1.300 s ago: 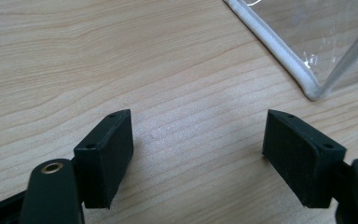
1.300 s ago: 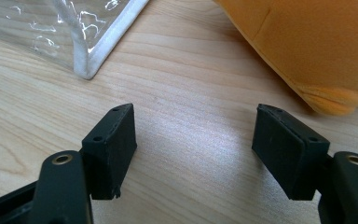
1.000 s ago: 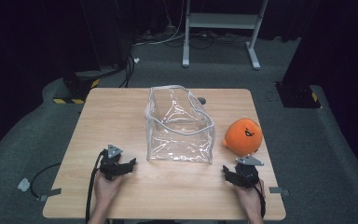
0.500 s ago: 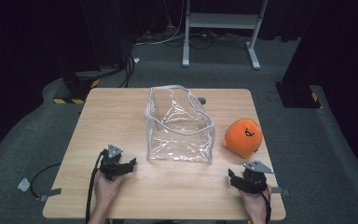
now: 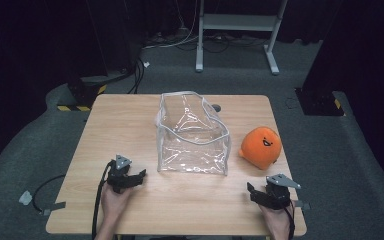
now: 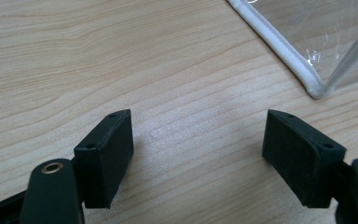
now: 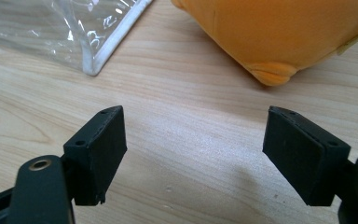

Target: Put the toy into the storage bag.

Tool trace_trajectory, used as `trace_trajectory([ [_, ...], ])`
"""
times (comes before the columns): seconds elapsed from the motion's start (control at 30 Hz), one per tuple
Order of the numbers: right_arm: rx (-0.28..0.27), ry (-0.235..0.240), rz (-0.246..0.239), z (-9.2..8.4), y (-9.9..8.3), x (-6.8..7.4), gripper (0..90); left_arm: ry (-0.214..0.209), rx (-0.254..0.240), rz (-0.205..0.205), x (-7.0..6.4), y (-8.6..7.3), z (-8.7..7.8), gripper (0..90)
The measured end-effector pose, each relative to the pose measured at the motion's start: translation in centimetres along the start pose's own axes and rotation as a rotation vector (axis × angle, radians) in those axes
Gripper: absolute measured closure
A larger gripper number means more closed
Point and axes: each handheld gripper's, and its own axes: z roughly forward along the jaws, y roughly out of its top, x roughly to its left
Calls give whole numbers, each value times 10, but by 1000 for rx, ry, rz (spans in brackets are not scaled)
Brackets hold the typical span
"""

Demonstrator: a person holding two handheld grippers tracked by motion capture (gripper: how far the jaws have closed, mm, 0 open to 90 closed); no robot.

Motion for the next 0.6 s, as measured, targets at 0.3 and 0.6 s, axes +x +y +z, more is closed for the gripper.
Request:
trace_trajectory([
  [0.3, -11, -3, 11, -4, 4, -3, 194, 0, 0, 0, 0, 0, 0, 246],
  [0.6, -50, -6, 27, -17, 15, -8, 177, 0, 1, 2, 0, 0, 0, 243],
])
